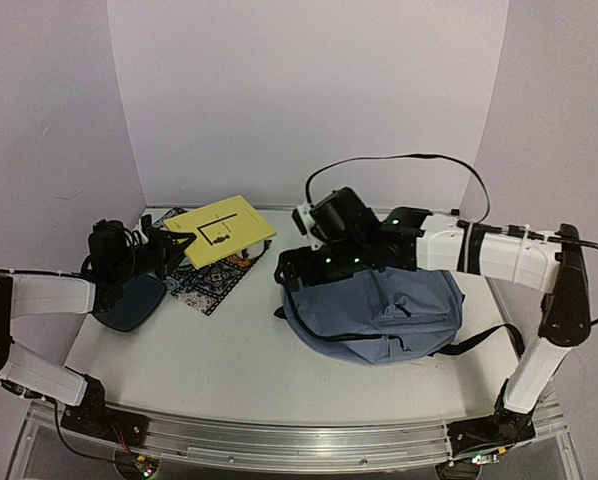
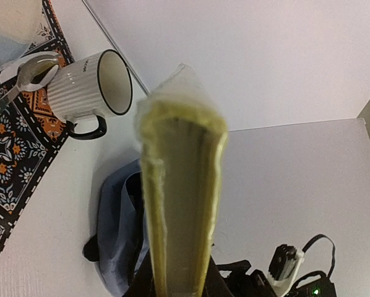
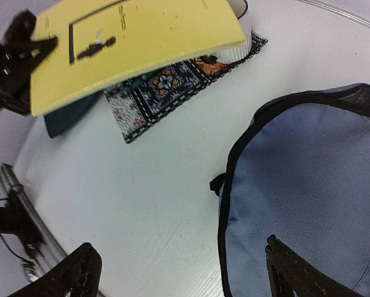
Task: Pack the student bag
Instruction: Pass from the right arm to the left, then open the largest pocket of the student bag.
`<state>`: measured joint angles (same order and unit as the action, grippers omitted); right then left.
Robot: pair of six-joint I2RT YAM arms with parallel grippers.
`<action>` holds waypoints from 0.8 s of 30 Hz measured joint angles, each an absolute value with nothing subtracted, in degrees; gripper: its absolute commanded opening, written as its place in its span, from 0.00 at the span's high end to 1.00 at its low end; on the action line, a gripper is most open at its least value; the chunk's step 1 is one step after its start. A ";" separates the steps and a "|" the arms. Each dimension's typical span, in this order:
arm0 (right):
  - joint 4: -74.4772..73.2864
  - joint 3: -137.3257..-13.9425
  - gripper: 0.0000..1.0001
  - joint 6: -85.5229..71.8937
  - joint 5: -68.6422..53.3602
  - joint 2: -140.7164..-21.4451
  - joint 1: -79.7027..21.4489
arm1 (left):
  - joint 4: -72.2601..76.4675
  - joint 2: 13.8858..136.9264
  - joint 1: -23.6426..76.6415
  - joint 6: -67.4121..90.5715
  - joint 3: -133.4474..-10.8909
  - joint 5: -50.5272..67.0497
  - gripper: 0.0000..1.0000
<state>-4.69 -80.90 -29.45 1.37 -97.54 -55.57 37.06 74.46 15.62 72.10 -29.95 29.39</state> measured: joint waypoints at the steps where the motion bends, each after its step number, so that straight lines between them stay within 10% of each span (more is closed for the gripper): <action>1: -5.58 -81.65 0.06 -28.88 2.37 -98.30 -56.07 | 36.73 74.39 15.31 71.92 -29.95 29.58 1.00; 24: -37.58 -106.67 0.13 -16.91 44.03 -130.93 -69.91 | 29.45 72.58 12.69 67.37 -29.93 34.46 1.00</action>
